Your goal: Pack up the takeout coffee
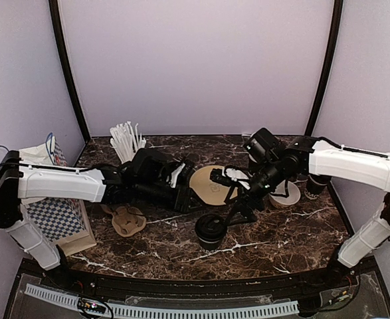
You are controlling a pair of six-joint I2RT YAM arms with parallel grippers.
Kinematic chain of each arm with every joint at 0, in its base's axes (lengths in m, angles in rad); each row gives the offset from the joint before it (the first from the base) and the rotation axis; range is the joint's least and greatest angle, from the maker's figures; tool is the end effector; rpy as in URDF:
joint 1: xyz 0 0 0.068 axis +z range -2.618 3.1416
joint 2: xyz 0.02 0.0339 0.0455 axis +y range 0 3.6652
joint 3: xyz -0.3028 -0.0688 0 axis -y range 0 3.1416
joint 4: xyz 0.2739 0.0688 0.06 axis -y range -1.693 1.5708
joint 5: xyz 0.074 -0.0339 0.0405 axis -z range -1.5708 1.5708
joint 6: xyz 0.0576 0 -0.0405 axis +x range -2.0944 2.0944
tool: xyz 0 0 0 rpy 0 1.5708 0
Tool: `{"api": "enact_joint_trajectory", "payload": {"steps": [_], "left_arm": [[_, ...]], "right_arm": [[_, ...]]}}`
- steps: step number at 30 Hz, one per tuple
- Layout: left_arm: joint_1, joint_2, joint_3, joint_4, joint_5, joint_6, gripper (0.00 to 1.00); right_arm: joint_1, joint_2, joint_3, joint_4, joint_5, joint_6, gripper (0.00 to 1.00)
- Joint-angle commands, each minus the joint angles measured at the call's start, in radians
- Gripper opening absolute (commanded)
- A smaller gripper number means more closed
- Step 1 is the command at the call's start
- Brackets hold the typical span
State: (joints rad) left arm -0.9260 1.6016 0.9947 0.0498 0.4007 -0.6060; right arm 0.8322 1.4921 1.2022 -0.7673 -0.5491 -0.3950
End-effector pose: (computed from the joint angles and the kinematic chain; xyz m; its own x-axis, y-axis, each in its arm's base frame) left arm 0.2203 -0.3303 0.2421 -0.7937 0.1828 -0.5802 0.5874 0.4781 -0.6530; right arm 0.2042 0.2689 0.2873 -0.2321 -0.7425 -0.6284 -0.9671 0.1072 0.2305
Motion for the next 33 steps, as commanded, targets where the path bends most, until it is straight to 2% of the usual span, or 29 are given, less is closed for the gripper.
{"api": "enact_joint_trajectory", "payload": {"steps": [1, 4, 6, 9, 13, 18, 21, 33], "left_arm": [[-0.007, -0.146, -0.011, -0.104, -0.101, -0.043, 0.58], [-0.023, -0.193, -0.036, -0.232, -0.122, -0.119, 0.54], [-0.038, -0.230, -0.078, -0.243, -0.111, -0.207, 0.50], [-0.060, -0.267, -0.156, -0.183, -0.034, -0.339, 0.47], [-0.101, -0.247, -0.174, -0.095, 0.014, -0.400, 0.49], [-0.132, -0.174, -0.166, -0.035, 0.050, -0.425, 0.51], [-0.136, -0.140, -0.167, 0.018, 0.070, -0.436, 0.48], [-0.139, -0.045, -0.129, 0.065, 0.113, -0.420, 0.46]], "right_arm": [[-0.047, 0.011, 0.002, 0.002, -0.080, 0.024, 0.92], [-0.083, 0.034, 0.005, 0.013, -0.127, 0.041, 0.85], [-0.118, 0.053, 0.015, 0.021, -0.163, 0.063, 0.78], [-0.170, 0.097, 0.038, 0.027, -0.206, 0.104, 0.68], [-0.201, 0.154, 0.047, 0.053, -0.209, 0.161, 0.58], [-0.200, 0.215, 0.062, 0.035, -0.235, 0.162, 0.58], [-0.200, 0.242, 0.063, 0.030, -0.248, 0.173, 0.60], [-0.175, 0.273, 0.048, -0.006, -0.294, 0.140, 0.64]]}}
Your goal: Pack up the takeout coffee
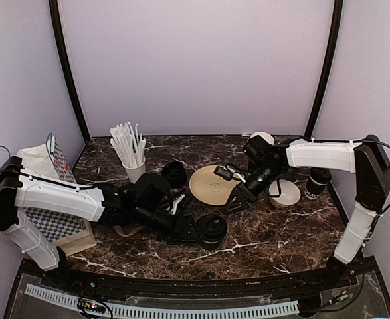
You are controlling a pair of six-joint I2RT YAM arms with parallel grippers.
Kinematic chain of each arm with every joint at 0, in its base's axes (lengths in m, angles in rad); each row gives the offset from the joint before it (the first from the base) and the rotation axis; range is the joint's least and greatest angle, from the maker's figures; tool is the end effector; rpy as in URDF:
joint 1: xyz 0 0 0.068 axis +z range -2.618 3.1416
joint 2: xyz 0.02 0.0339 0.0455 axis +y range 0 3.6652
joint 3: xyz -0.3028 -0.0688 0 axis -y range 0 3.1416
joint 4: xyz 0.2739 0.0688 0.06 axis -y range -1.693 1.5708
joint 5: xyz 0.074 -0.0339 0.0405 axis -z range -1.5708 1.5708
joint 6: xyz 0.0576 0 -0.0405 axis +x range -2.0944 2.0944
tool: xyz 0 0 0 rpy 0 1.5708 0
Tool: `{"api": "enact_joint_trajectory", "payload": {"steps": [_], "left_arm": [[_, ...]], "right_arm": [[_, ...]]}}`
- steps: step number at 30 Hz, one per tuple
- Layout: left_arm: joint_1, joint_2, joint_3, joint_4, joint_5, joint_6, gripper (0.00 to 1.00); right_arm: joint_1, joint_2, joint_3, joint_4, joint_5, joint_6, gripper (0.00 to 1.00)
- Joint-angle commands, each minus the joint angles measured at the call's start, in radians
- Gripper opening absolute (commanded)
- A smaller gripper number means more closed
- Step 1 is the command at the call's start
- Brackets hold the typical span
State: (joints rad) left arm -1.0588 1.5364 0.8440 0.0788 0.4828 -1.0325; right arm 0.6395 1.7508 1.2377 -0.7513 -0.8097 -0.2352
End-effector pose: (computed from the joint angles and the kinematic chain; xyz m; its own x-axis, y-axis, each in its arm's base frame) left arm 0.1535 -0.3277 0.2155 -0.9672 0.1689 -0.1896 0.2490 0.4838 -0.8390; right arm 0.2773 0.2582 0.2208 -0.6072 -0.6519 -0.4542 -0.7490 0.2788 0.6011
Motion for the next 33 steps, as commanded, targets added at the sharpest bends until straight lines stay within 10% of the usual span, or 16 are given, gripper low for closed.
{"api": "enact_joint_trajectory", "payload": {"steps": [1, 33], "left_arm": [[-0.006, 0.023, 0.023, 0.038, 0.033, 0.007, 0.46], [0.057, 0.301, 0.009, -0.350, -0.092, 0.203, 0.33]], "right_arm": [[0.021, 0.018, 0.012, -0.026, -0.036, -0.021, 0.65], [0.058, 0.229, 0.033, -0.063, 0.144, 0.026, 0.67]]}}
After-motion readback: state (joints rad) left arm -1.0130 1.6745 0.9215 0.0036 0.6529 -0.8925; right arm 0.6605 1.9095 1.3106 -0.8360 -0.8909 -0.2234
